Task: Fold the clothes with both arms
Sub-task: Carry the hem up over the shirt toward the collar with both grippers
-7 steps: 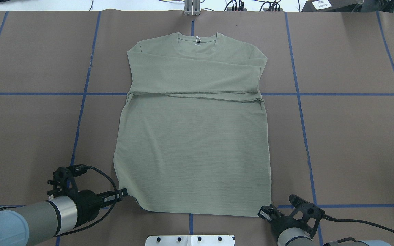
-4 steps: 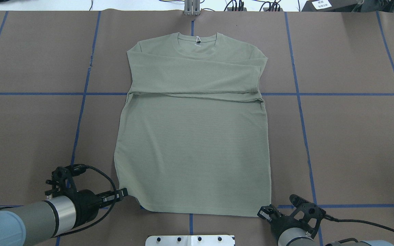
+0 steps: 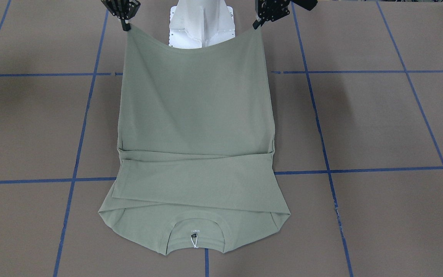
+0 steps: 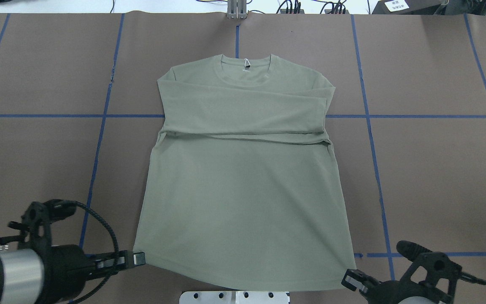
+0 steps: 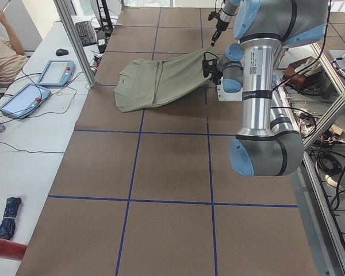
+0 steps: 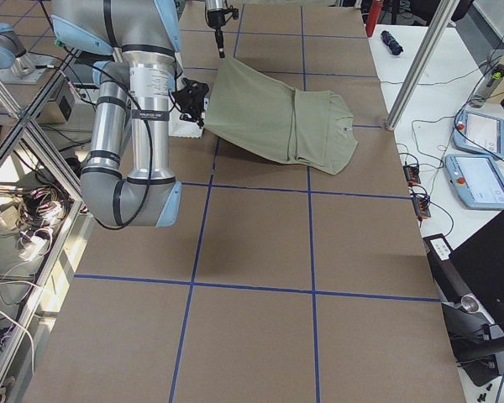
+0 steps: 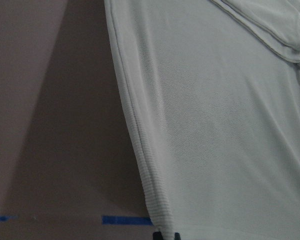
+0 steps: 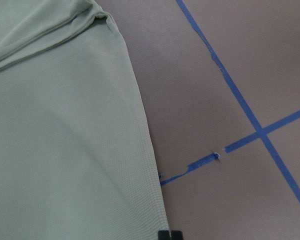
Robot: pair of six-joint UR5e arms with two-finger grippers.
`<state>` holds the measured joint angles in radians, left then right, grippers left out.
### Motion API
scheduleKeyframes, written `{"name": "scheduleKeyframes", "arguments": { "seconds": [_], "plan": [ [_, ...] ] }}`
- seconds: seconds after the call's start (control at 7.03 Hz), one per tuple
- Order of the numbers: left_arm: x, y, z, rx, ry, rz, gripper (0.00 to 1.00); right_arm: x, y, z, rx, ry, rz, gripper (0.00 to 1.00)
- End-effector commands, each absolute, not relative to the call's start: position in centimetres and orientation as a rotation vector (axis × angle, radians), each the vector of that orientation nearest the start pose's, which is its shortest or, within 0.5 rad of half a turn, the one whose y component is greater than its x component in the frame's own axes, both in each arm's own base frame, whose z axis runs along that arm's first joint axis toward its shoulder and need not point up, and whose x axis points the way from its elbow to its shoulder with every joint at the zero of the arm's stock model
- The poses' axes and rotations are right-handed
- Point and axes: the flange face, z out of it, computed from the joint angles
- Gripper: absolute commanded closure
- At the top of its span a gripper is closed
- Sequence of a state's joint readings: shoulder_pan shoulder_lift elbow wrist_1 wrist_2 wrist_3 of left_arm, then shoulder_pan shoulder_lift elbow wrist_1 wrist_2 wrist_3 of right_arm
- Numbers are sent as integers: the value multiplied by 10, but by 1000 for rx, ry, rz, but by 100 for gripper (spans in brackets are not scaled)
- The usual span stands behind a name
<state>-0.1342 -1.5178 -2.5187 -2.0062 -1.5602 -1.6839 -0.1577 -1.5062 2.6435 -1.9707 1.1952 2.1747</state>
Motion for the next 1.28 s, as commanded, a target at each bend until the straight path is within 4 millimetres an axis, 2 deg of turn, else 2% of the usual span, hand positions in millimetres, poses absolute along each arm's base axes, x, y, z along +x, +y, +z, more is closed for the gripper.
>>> {"name": "scheduleKeyframes", "arguments": {
  "seconds": [0.0,0.14,0.28,0.43,0.57,0.71,0.85,1.0,1.14],
  "plan": [
    [252,-196,159,-45,1319,-205,100,-315,-144,191,2,-819,509,100],
    [293,-215,162,12,1298,-156,100,-326,-160,180,54,-831,466,100],
    [329,-261,166,117,1255,-151,100,-333,-185,172,103,-825,453,100],
    [353,-307,178,191,1186,-157,100,-332,-218,168,148,-805,438,100],
    [348,-363,186,291,1123,-166,100,-331,-262,171,150,-764,435,100],
    [339,-404,201,346,1059,-181,100,-338,-310,167,158,-723,455,100],
    [349,-436,202,361,1025,-205,100,-351,-358,176,186,-703,479,100],
    [368,-458,214,354,992,-222,100,-384,-405,205,197,-690,510,100],
    [387,-482,220,386,959,-251,100,-400,-445,231,225,-693,519,100]
  ]
}}
